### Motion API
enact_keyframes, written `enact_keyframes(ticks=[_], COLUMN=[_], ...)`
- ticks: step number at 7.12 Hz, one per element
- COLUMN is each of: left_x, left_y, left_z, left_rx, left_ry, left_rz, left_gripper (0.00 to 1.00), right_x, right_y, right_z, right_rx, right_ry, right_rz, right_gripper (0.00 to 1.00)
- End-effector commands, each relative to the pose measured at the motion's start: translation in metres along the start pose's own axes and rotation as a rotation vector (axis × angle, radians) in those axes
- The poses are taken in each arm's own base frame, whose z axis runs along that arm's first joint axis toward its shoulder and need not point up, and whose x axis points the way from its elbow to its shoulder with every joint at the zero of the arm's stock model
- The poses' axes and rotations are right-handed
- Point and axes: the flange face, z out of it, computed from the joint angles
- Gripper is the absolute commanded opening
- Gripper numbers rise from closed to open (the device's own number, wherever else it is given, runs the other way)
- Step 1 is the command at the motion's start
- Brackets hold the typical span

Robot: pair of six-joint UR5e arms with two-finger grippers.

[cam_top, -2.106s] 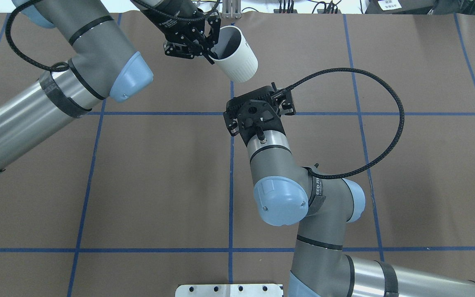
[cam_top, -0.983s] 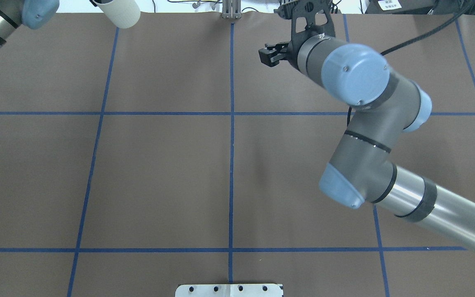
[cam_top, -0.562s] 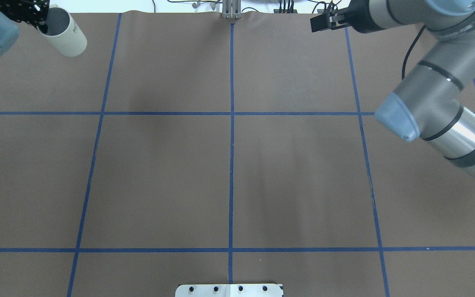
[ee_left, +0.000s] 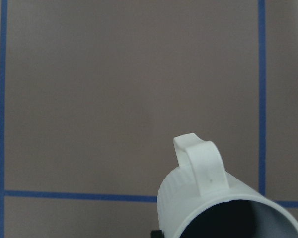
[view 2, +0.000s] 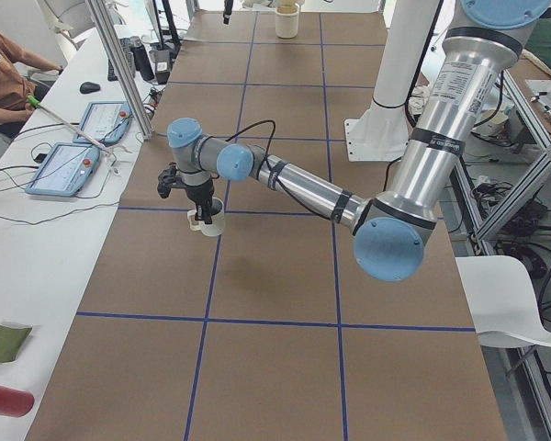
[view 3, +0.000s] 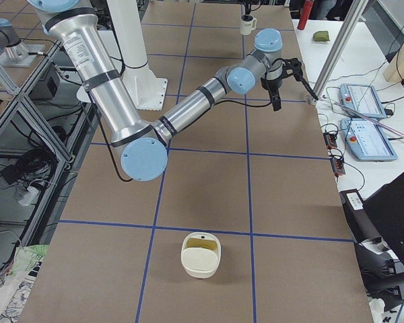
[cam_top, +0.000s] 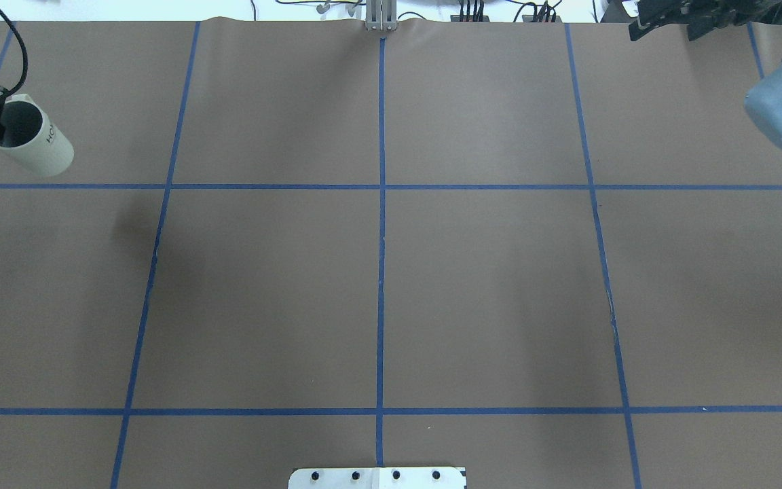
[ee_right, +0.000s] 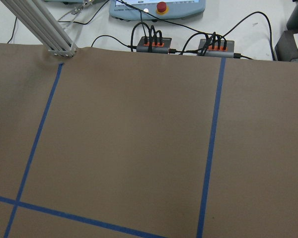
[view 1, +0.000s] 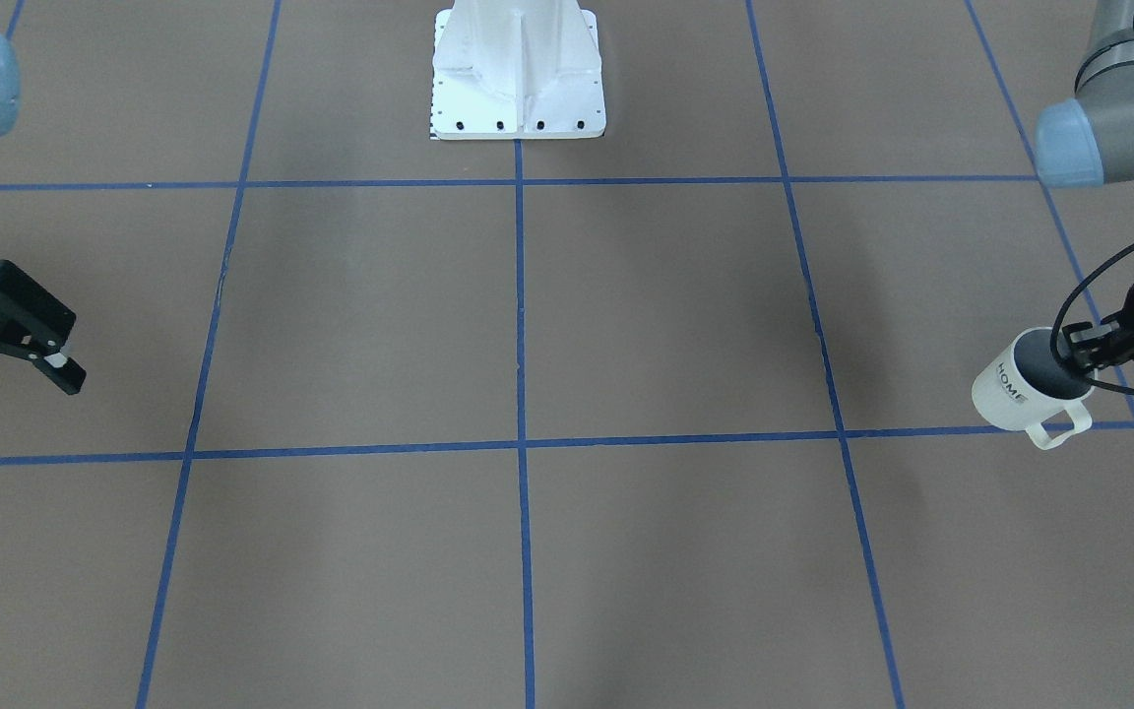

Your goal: Left arm hands cup to right arm to dump lemon

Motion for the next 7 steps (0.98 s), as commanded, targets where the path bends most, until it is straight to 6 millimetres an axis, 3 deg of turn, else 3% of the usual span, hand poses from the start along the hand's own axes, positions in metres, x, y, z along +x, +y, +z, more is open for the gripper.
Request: enact_keyframes(ticks=[1, 3, 7], left_x=[-0.011, -0.002, -0.009], left_y=[0.037, 0.057, 0.088], left_z=[0.035, 0.063, 0.078], left_rx=[-0.067, -0.119, -0.181], left_ry=[-0.014, -0.019, 0.005], left_rz=[0.005, 0.022, 0.026], left_gripper=[0.0, 0.0, 0.0], right_x=[0.044, 0.056, 0.066], right_y=[0.018, 0.034, 0.043], right_z=[-0.01, -0.009, -0.005], right_rx=[-0.062, -0.092, -0.108], right_ry=[0.031, 0.051, 0.059], right_rz=[0.067, 0.1, 0.088], right_gripper=[1.0, 1.0, 1.0])
